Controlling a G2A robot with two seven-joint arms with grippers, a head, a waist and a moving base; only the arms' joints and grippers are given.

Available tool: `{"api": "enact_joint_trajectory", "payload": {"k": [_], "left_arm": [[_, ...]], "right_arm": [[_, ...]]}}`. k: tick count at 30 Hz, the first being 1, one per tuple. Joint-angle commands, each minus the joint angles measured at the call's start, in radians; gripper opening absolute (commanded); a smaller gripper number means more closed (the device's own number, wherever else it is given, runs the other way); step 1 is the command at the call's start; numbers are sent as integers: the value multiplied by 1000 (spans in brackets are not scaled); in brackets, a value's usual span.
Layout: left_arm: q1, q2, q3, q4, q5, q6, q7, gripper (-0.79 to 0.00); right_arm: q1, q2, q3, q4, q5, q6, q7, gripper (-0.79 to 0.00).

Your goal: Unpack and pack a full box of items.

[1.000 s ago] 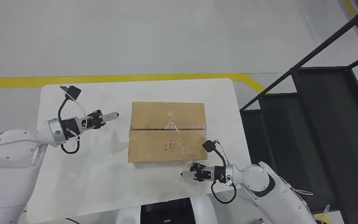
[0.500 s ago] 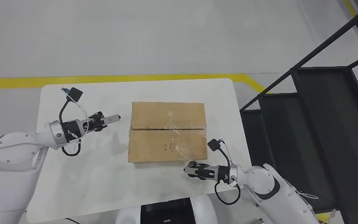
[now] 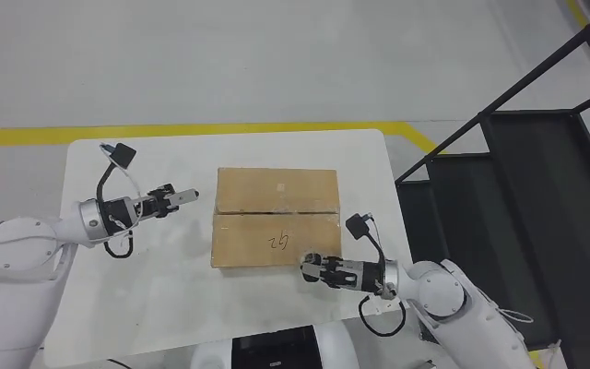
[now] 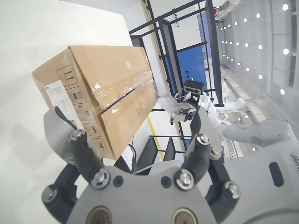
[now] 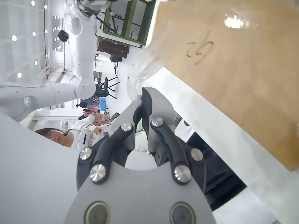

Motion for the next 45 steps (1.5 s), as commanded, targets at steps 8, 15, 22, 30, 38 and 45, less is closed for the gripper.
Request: {"api": "enact_joint_trajectory", "payload": {"k": [8,15,22,30,38,45], "left_arm": [[-72,-8,63,11,-66,-7,-34,0],[-88,-14,100,15,-124,7,-40,0],[-146,-33,218,57,-208,34,-100,0],[-238,-55,316,144,-266,25,-170,0],[-270,-62,347,195,-255,43,-178,0],[-215,-55,306,208,-256,70,-106,0]], "right_arm": [[280,-24,-138,105,4,8,56,-785],[518,-67,-309,225,84,-20,98,-785],[600,-89,-381,283,89,-34,107,-785],[601,-89,-384,330,80,-52,117,-785],[592,-86,-376,305,48,-55,114,-785],[635,-96,-390,293,22,-40,81,-785]]}}
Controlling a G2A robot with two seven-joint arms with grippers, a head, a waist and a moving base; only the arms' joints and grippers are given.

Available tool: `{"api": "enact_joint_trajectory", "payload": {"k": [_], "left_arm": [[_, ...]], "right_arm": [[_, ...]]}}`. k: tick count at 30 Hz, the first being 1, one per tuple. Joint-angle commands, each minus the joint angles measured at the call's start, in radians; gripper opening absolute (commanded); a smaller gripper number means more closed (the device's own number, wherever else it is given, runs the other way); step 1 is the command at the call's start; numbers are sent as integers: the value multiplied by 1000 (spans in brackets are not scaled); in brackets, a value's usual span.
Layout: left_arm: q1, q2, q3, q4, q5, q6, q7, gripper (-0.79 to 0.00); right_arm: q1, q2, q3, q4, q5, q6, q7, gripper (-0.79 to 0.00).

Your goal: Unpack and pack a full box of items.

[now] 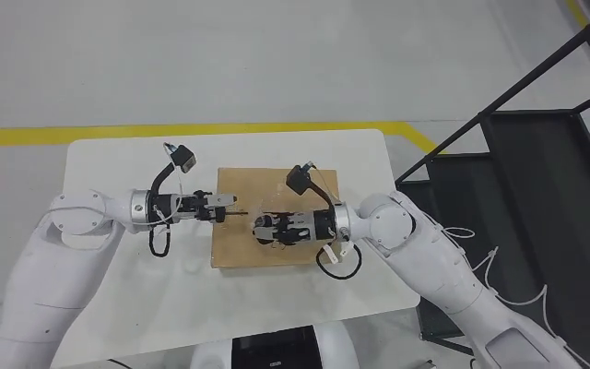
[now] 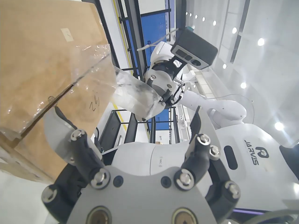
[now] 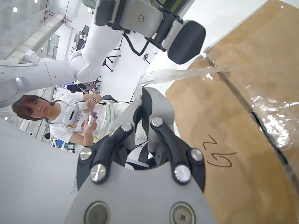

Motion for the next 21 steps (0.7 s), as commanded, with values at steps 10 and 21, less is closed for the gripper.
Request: {"api": "enact_joint_trajectory", "payload": {"k": [10,21], "left_arm": [[29,3,-39,36,-88,81,13,0],[-42,-19,35,124,-129,88,-54,0]], "right_arm": [[83,-27,-72,57,-20,6,-8,-785],[84,-22,-57,84,-17,2,53,-736]]}}
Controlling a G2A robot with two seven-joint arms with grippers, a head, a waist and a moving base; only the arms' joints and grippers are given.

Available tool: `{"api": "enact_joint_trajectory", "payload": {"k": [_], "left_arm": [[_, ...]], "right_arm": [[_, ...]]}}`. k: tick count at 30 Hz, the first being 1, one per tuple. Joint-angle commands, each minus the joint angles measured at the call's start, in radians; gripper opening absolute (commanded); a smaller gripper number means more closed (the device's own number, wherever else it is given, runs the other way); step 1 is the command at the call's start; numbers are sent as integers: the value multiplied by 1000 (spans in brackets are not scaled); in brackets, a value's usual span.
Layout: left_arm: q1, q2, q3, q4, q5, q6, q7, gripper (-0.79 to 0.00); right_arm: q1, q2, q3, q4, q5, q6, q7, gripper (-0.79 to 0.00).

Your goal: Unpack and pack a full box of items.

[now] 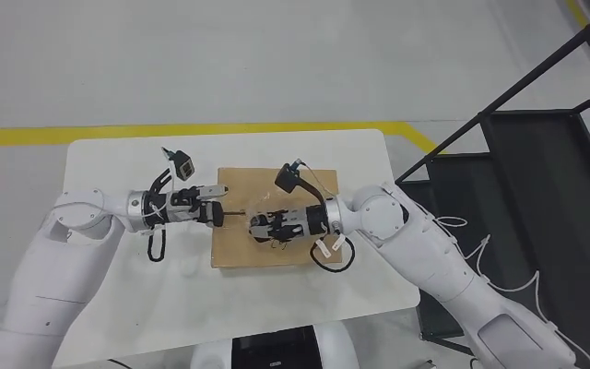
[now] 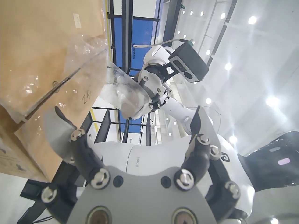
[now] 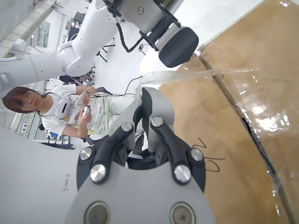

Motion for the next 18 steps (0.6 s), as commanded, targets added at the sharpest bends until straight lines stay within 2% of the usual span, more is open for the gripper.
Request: {"api": "enact_joint_trajectory", "payload": {"k": [1,2,8,18], "left_arm": [[-3,-1,1,5,4,-9,6,0],[-3,-1,0,7,6,-10,9,0],[22,4,-32,-14,37,-25,71,0],[96,24,-142,-18,12,-18,113,0]], "right_arm": [[7,-3,-5,10,3,6,-4,-465],[12,-5,-9,15,4,12,-7,0],[38,-19,-28,31,-14,26,-74,0],[48,-39,-50,-12,-161,-91,-257,0]]}}
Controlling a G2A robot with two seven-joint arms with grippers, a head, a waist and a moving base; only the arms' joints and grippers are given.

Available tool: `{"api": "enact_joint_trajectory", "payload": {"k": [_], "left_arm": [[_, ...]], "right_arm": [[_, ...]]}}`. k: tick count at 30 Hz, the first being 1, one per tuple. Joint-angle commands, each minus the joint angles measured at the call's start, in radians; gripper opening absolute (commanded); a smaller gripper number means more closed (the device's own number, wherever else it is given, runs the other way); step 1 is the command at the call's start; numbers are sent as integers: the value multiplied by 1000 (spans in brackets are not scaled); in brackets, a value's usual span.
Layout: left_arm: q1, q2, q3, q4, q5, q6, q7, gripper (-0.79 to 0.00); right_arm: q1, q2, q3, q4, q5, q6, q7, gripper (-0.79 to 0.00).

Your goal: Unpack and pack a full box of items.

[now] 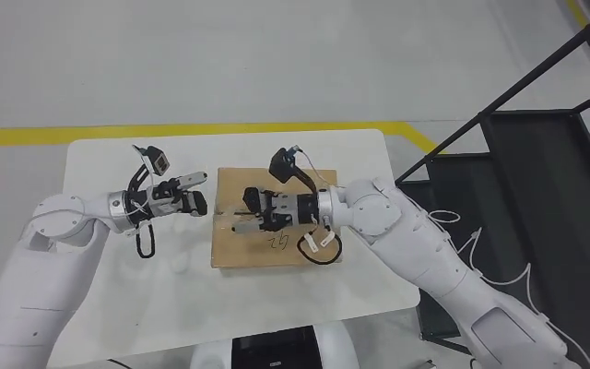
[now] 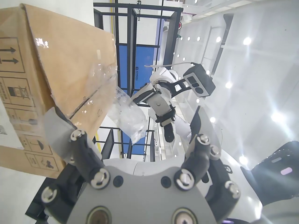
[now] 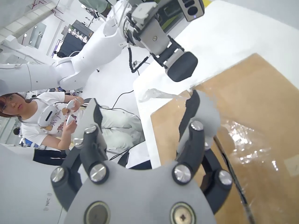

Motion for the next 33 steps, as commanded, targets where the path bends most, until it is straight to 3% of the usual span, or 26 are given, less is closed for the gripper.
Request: {"api": "enact_joint_trajectory", "payload": {"k": [1,8,14,21,29,33], "left_arm": [[15,4,-22,-6,-5,-1,8,0],[49,15,-58,-22,31,41,-17,0],[16,9,-26,9,28,39,-46,0],[-23,1,12,28,95,22,0,0],[-21,9,10,51,258,14,62,0],[-2,10,-3,64,240,1,74,0]], "right_arm": [[8,-8,-21,-2,-13,0,-22,0],[42,-45,-100,55,41,5,-82,0],[18,-48,-87,95,76,-13,-95,0],[14,-52,-69,95,62,10,-114,0],[-98,-11,58,-18,32,35,-63,0],[-180,15,142,-105,26,39,-23,0]]}}
